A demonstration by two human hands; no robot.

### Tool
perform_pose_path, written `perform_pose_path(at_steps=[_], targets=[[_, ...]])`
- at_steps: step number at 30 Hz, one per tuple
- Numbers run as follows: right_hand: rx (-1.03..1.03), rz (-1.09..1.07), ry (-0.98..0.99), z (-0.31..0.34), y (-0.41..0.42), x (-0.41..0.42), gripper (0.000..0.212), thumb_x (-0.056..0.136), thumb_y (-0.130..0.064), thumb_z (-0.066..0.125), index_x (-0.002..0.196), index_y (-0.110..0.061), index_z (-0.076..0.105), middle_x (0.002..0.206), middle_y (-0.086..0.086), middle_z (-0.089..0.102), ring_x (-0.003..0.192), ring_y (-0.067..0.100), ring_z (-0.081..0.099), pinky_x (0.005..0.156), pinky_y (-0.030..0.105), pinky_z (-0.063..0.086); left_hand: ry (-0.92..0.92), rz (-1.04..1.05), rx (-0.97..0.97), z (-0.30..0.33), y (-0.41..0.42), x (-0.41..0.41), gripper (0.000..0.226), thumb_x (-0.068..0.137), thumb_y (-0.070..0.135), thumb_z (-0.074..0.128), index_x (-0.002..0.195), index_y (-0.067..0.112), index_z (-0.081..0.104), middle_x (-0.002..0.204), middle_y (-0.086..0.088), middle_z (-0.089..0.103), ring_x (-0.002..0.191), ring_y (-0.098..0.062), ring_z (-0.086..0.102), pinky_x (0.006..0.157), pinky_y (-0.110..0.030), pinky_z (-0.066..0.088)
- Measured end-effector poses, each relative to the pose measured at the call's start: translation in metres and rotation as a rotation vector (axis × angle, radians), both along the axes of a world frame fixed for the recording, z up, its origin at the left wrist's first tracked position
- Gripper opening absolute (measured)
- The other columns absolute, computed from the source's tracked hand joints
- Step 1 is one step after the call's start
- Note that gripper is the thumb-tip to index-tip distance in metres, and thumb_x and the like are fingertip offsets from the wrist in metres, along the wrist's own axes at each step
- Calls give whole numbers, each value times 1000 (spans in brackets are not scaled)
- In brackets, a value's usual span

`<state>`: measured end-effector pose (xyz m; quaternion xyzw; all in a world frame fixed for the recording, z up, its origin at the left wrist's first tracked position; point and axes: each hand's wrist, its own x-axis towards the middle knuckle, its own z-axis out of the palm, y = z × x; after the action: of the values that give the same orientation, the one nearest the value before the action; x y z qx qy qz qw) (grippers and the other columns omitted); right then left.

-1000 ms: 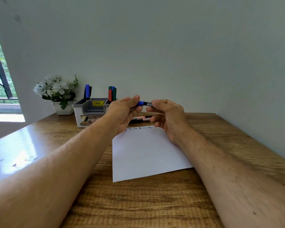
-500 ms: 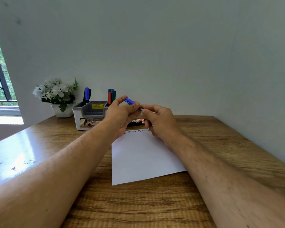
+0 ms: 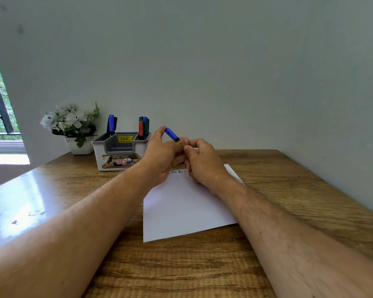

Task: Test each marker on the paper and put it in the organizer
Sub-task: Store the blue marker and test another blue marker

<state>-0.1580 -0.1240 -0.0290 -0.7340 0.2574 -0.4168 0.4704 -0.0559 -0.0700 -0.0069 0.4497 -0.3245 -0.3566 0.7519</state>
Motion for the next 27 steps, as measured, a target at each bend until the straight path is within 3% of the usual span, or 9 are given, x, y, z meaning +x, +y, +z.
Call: perform_pose_path(at_steps=[9, 15, 23, 27], targets=[[16, -7, 3, 2, 2, 1, 21, 105, -27, 46, 119, -19, 59, 68, -4, 54, 51, 6, 47, 48, 22, 36, -16, -12, -2, -2, -6, 7, 86, 83, -1, 72, 151, 27, 26, 86, -11, 75, 80, -22, 75, 61, -30, 59], [57, -7, -39, 1, 3, 7, 19, 105, -27, 46, 118, -22, 59, 64, -4, 53, 35, -2, 43, 38, 17, 36, 29, -32, -8, 0, -6, 13, 83, 80, -2, 73, 146, 30, 34, 81, -12, 76, 82, -26, 75, 60, -31, 60], [103, 12, -69, 5, 10, 4, 18, 105, -29, 46, 117, -23, 58, 62, -2, 52, 37, 0, 43, 38, 19, 35, -12, -9, 1, 4, -3, 12, 75, 82, 0, 73, 141, 33, 41, 85, -10, 77, 78, -25, 75, 55, -32, 59], [129, 48, -129, 17, 23, 5, 16, 104, -32, 48, 118, -27, 54, 68, 7, 58, 42, 10, 46, 37, 18, 34, -107, 86, -54, 14, 5, 15, 71, 83, 2, 72, 136, 38, 43, 92, -13, 75, 79, -26, 75, 63, -39, 60]])
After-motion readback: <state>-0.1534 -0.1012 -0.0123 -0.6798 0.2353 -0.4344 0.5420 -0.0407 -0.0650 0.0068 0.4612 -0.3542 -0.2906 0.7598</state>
